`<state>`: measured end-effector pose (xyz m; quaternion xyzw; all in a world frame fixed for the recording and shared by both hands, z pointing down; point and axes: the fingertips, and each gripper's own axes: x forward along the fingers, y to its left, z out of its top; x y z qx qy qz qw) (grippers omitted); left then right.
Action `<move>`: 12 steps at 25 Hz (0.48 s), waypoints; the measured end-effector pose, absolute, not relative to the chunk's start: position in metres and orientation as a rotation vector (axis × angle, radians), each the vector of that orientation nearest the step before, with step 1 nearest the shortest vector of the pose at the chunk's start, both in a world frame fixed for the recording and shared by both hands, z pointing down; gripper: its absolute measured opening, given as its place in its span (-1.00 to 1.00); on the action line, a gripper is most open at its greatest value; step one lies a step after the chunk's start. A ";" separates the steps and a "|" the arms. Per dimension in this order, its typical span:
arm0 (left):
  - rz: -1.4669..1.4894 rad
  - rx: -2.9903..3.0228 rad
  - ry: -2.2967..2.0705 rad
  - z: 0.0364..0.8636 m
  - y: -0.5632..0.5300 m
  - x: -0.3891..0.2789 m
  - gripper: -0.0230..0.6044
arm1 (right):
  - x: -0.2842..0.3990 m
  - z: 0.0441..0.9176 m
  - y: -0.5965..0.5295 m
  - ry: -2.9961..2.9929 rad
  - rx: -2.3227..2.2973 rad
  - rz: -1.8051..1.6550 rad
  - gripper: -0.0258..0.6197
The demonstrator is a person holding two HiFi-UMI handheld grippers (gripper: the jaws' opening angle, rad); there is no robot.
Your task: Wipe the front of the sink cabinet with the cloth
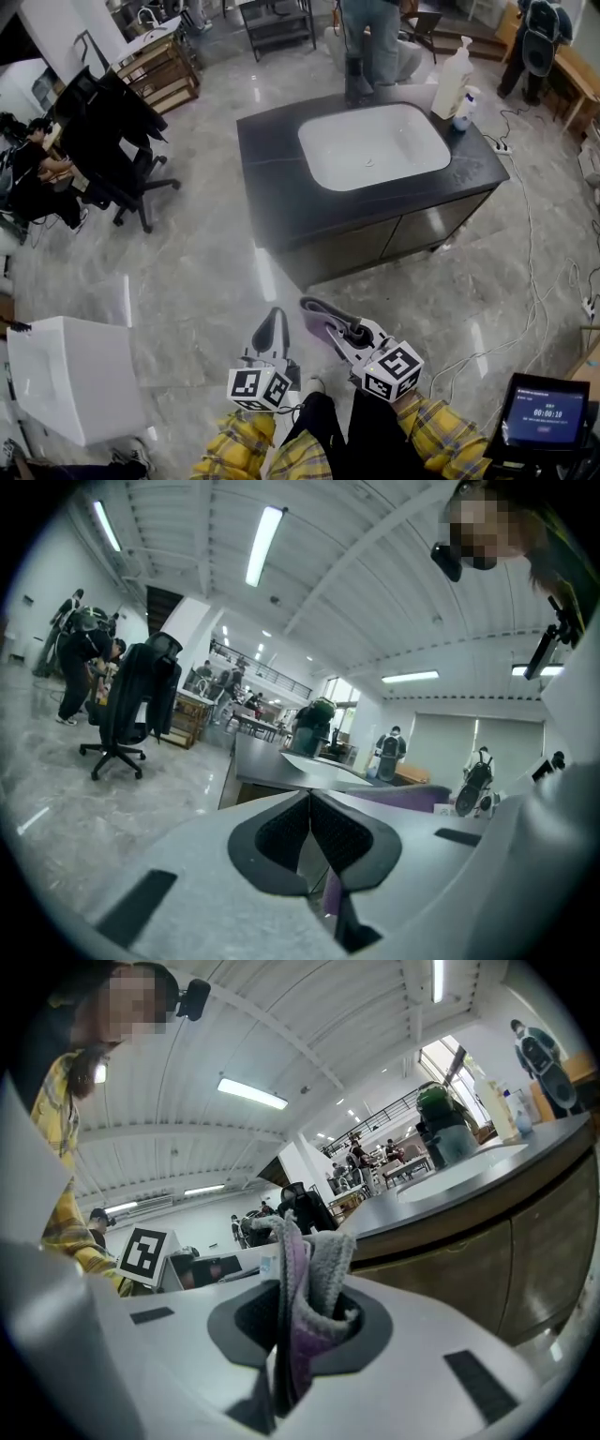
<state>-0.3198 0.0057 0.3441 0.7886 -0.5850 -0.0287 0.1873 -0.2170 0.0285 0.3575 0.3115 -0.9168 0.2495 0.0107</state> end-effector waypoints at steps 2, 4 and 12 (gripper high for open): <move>-0.089 2.221 -1.650 0.346 -0.001 -0.312 -0.91 | -0.215 0.365 0.021 -2.864 0.944 0.787 -0.79; -0.075 2.226 -1.662 0.351 -0.007 -0.307 -0.90 | -0.214 0.372 0.012 -2.868 0.914 0.787 -0.79; 0.004 2.154 -1.766 0.382 -0.023 -0.324 -0.90 | -0.231 0.404 -0.015 -2.879 0.799 0.766 -0.79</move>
